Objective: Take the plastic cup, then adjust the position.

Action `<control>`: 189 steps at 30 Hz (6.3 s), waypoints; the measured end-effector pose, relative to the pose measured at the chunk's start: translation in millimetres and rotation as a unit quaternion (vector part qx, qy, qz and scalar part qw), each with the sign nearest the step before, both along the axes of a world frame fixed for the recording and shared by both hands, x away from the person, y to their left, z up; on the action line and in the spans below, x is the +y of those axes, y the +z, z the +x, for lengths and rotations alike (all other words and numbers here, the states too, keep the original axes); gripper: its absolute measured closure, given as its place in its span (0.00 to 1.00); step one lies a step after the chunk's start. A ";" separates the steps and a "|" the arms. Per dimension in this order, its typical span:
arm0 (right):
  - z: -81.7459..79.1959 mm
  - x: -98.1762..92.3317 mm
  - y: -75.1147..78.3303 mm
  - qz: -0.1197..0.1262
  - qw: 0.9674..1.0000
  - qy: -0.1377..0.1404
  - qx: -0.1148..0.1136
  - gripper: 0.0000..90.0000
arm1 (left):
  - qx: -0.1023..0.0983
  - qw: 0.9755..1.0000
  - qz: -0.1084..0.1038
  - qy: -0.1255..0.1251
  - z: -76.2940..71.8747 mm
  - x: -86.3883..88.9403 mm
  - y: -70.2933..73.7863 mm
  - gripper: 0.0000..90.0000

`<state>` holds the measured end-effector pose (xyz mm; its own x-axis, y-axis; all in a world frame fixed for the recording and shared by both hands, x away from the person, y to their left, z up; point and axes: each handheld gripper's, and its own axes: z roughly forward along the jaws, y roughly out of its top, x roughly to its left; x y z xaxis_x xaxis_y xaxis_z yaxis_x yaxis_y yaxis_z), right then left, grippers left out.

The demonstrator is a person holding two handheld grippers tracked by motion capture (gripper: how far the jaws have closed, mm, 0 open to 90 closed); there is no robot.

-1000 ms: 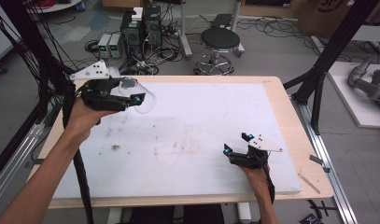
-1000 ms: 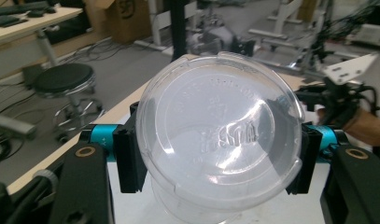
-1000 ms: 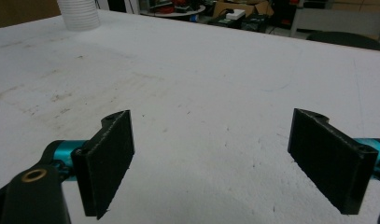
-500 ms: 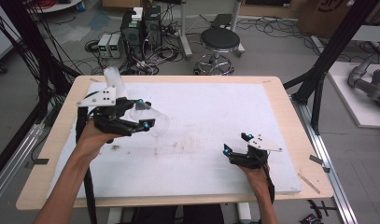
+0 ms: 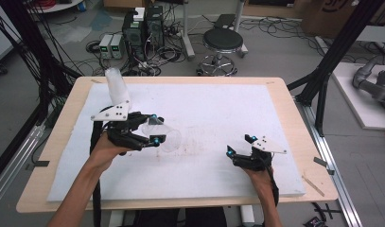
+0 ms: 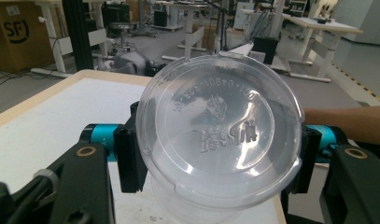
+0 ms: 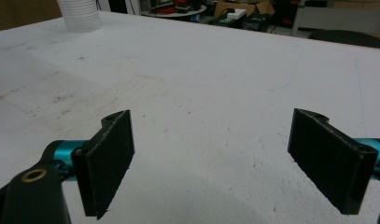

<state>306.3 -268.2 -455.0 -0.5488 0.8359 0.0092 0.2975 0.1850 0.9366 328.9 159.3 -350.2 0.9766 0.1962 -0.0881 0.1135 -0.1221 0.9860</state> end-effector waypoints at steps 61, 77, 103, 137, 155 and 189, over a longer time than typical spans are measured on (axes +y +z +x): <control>34.1 37.9 100.4 0.025 0.926 0.377 0.005 0.16 | 0.000 1.000 -0.025 -0.004 3.8 -15.2 -15.7 0.44; 45.2 91.6 105.9 0.032 0.894 0.446 0.005 0.16 | -0.004 0.999 -0.029 -0.020 2.3 -33.5 -12.7 0.44; 39.6 135.9 92.3 0.020 0.881 0.472 0.008 0.19 | -0.011 0.999 -0.036 -0.028 0.8 -40.0 -8.8 0.44; 39.3 132.8 96.6 -0.081 0.885 0.456 0.044 0.37 | 0.009 0.987 0.160 -0.004 -0.4 -24.2 7.2 0.14; 38.2 150.6 127.6 -0.285 0.833 0.452 0.143 0.37 | 0.043 0.927 0.371 -0.026 5.6 -33.5 29.6 0.14; 40.6 157.4 125.0 -0.298 0.824 0.460 0.143 0.37 | 0.043 0.932 0.354 -0.069 9.5 -73.2 19.6 0.46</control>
<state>346.9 -110.9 -330.0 -0.9994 -0.0302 -0.0142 -0.0332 0.8576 0.5132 338.5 86.2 -330.6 0.9922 0.1074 -0.0628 0.1226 -0.7578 0.6408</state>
